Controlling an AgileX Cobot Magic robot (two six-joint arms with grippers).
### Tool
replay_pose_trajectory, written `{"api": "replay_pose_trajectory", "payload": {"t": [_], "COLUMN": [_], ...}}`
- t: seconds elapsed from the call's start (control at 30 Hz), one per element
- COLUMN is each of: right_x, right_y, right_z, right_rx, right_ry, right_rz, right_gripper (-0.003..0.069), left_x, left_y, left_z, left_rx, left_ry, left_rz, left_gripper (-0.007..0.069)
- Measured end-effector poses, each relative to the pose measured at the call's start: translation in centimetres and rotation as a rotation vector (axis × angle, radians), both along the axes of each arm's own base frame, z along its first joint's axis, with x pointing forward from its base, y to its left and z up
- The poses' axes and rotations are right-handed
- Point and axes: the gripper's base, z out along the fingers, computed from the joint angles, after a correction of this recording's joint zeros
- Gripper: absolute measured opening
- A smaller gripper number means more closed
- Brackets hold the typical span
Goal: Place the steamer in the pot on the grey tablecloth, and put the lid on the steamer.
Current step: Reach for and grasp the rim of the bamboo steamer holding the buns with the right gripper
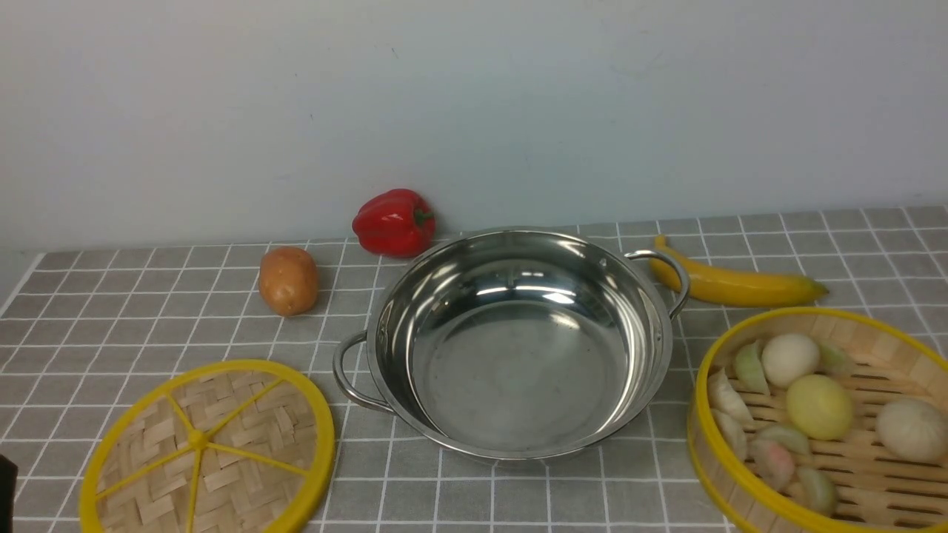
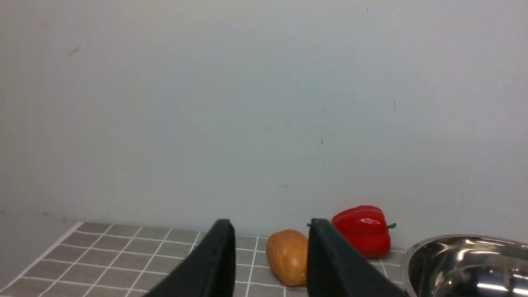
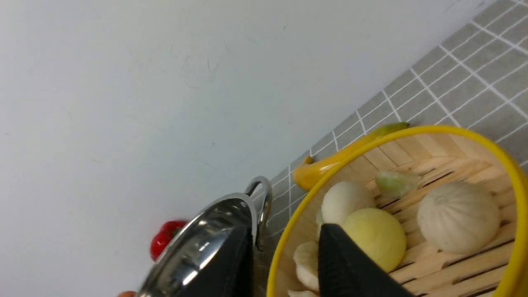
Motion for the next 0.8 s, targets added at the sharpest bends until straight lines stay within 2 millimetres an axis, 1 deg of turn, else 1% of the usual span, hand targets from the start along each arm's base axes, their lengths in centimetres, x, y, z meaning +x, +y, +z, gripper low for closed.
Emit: {"api": "replay_pose_trajectory", "payload": {"t": [0.03, 0.33, 0.43, 0.57, 0.6, 0.67, 0.73, 0.77, 0.8], "right_x": [0.0, 0.0, 0.0, 0.0, 0.0, 0.0, 0.0, 0.0, 0.1], "right_y": [0.0, 0.1, 0.1, 0.2, 0.2, 0.2, 0.0, -0.1, -0.4], "right_z": [0.0, 0.2, 0.2, 0.3, 0.3, 0.4, 0.8, 0.8, 1.2], "right_rx": [0.037, 0.152, 0.181, 0.217, 0.22, 0.284, 0.408, 0.423, 0.543], "right_ry": [0.001, -0.007, -0.006, -0.005, -0.005, -0.011, -0.042, -0.046, -0.076], "right_rz": [0.002, -0.001, 0.0, 0.003, 0.003, 0.002, -0.02, -0.024, -0.053], "right_gripper": [0.0244, 0.0244, 0.0244, 0.0244, 0.0244, 0.0244, 0.0244, 0.0244, 0.0244], "left_x": [0.0, 0.0, -0.1, -0.3, -0.3, -0.5, -0.8, -0.8, -1.1], "left_y": [0.0, 0.0, -0.1, -0.2, -0.2, -0.2, -0.3, -0.3, -0.4], "left_z": [0.0, 0.2, 0.7, 1.7, 1.7, 2.3, 2.9, 3.0, 3.5], "left_rx": [0.003, 0.013, 0.014, 0.021, 0.021, 0.025, 0.029, 0.03, 0.033], "left_ry": [0.0, -0.02, -0.072, -0.191, -0.195, -0.258, -0.334, -0.342, -0.411], "left_rz": [0.0, -0.001, -0.005, -0.015, -0.015, -0.02, -0.027, -0.027, -0.033], "left_gripper": [0.0243, 0.0243, 0.0243, 0.0243, 0.0243, 0.0243, 0.0243, 0.0243, 0.0243]}}
